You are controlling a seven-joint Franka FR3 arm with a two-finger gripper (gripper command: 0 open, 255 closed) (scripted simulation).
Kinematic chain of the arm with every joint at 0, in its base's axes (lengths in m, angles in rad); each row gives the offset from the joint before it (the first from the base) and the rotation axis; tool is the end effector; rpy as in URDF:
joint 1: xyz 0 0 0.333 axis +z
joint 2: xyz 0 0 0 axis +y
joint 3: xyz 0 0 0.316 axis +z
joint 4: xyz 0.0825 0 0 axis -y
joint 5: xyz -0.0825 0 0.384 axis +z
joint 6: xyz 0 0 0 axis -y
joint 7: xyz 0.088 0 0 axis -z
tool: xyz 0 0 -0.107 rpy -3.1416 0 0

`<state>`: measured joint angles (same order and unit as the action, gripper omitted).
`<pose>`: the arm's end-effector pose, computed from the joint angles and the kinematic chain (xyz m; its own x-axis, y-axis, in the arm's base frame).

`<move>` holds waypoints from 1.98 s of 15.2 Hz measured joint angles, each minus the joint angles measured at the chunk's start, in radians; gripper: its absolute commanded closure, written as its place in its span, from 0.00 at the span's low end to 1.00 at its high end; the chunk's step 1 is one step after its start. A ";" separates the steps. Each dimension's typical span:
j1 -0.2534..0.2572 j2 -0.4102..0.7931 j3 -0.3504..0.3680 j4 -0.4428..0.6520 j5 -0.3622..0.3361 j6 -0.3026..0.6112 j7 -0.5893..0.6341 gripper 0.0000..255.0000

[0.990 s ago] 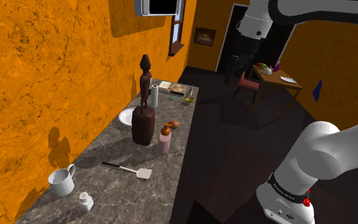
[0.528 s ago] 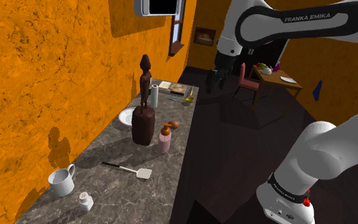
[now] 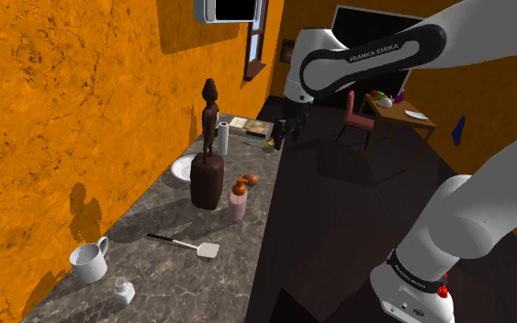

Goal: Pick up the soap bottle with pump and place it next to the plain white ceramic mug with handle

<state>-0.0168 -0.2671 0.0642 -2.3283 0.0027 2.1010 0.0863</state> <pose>0.4654 0.0231 0.4478 0.9983 -0.0419 0.0404 -0.0424 -0.9990 0.0111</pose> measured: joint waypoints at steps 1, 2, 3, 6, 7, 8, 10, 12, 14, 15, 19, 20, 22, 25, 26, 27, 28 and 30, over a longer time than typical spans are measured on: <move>-0.001 0.037 0.000 0.014 -0.002 0.021 -0.001 0.00; 0.000 0.069 0.003 0.016 -0.003 0.048 0.002 0.00; -0.001 0.104 0.002 0.031 -0.006 0.065 -0.001 0.00; -0.001 0.216 0.004 0.077 -0.013 0.123 0.002 0.00; -0.002 0.266 0.003 0.103 -0.017 0.145 0.000 0.00; -0.002 0.307 0.003 0.122 -0.021 0.163 0.001 0.00; -0.001 0.381 0.004 0.172 -0.026 0.182 0.002 0.00; -0.001 0.455 0.003 0.214 -0.032 0.209 0.001 0.00; 0.005 0.543 0.003 0.262 -0.039 0.244 0.008 0.00; 0.004 0.575 0.002 0.285 -0.041 0.249 0.006 0.00; 0.014 0.730 0.000 0.416 -0.051 0.263 0.010 0.00; 0.016 0.777 -0.001 0.460 -0.054 0.263 0.011 0.00; 0.016 0.843 -0.003 0.513 -0.057 0.270 0.006 0.00; 0.019 0.890 -0.004 0.543 -0.059 0.286 0.007 0.00; 0.019 0.905 -0.005 0.549 -0.060 0.294 0.007 0.00; 0.020 0.917 -0.006 0.555 -0.061 0.300 0.008 0.00; 0.020 0.926 -0.006 0.557 -0.061 0.307 0.007 0.00; 0.021 0.938 -0.007 0.551 -0.063 0.325 0.010 0.00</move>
<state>0.0046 0.6709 0.0572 -1.7769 -0.0600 2.4256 0.0959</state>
